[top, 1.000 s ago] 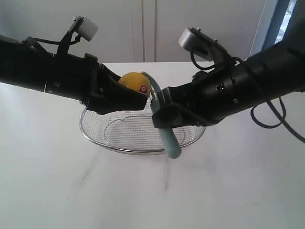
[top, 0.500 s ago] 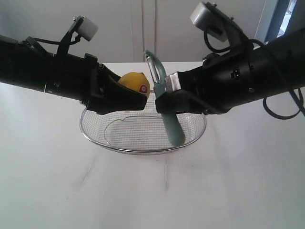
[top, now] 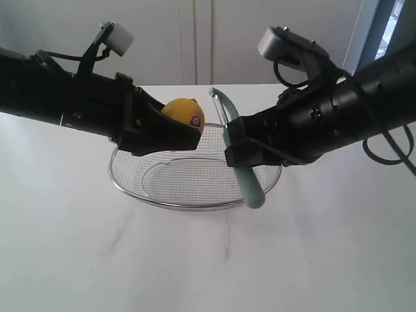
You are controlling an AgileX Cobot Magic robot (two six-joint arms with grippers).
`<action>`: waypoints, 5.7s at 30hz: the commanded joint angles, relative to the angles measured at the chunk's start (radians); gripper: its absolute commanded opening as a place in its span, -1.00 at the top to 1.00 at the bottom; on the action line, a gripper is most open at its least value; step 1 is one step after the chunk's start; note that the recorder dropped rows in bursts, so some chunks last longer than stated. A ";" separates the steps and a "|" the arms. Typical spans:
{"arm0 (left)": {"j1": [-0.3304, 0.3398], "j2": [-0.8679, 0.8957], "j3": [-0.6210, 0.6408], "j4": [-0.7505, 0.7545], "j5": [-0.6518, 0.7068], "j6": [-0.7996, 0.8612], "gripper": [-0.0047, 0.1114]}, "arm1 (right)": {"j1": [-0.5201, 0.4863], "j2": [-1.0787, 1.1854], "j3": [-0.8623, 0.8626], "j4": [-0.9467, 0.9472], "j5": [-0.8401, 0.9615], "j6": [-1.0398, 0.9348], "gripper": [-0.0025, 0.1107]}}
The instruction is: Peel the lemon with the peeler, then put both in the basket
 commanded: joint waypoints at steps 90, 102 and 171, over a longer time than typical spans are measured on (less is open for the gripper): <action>-0.007 -0.004 0.007 -0.022 0.016 0.003 0.92 | 0.002 0.066 0.003 0.163 0.131 -0.080 0.96; -0.007 -0.004 0.007 -0.022 0.016 0.003 0.92 | 0.002 0.066 0.003 0.165 0.081 -0.080 0.96; -0.007 -0.004 0.007 -0.022 0.016 0.003 0.92 | -0.002 0.432 -0.430 -0.464 0.077 0.045 0.96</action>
